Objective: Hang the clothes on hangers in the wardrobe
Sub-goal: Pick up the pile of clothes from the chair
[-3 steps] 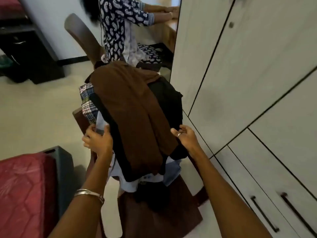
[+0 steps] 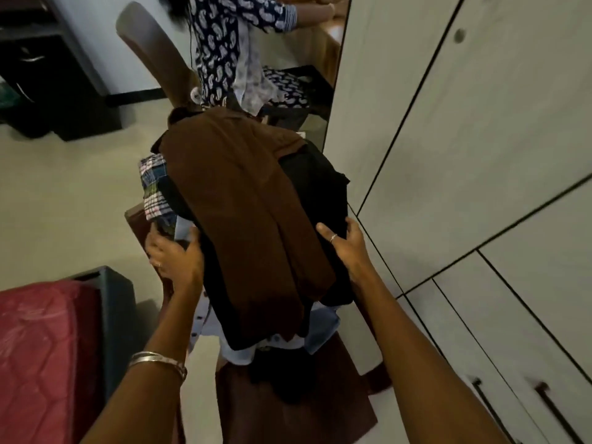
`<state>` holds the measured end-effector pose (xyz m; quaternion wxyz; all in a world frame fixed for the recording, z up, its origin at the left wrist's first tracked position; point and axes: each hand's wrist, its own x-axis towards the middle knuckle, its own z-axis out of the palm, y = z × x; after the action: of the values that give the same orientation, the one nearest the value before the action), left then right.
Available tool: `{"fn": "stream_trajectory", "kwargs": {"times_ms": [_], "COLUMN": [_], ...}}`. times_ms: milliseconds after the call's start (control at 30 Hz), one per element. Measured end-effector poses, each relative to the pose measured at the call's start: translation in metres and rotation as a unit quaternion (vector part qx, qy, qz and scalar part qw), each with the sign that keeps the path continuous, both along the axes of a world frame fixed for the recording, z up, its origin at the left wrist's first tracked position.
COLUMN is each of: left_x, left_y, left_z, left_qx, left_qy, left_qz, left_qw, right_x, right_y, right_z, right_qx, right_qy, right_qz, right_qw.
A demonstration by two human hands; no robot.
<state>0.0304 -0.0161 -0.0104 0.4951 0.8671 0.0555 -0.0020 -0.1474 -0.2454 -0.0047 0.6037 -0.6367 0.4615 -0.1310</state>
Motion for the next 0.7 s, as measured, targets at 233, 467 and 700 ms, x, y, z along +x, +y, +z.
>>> {"fn": "stream_trajectory", "kwargs": {"times_ms": [233, 467, 700], "left_x": [0.006, 0.002, 0.018], "left_y": [-0.011, 0.005, 0.008], "left_z": [-0.037, -0.015, 0.000], "left_qx": [-0.261, -0.333, -0.280], "left_qy": [0.192, 0.268, 0.220], "left_qz": [-0.087, -0.143, -0.325], "left_qw": [0.942, 0.892, 0.876], "right_x": [0.057, 0.050, 0.064], "right_y": [-0.006, -0.023, -0.026], "right_z": [-0.021, -0.029, -0.008], "right_qx": [0.024, 0.073, 0.145], "right_qy": [-0.089, -0.100, -0.059], "right_qz": [0.050, 0.085, 0.140], "right_qw": [0.994, 0.989, 0.978]}}
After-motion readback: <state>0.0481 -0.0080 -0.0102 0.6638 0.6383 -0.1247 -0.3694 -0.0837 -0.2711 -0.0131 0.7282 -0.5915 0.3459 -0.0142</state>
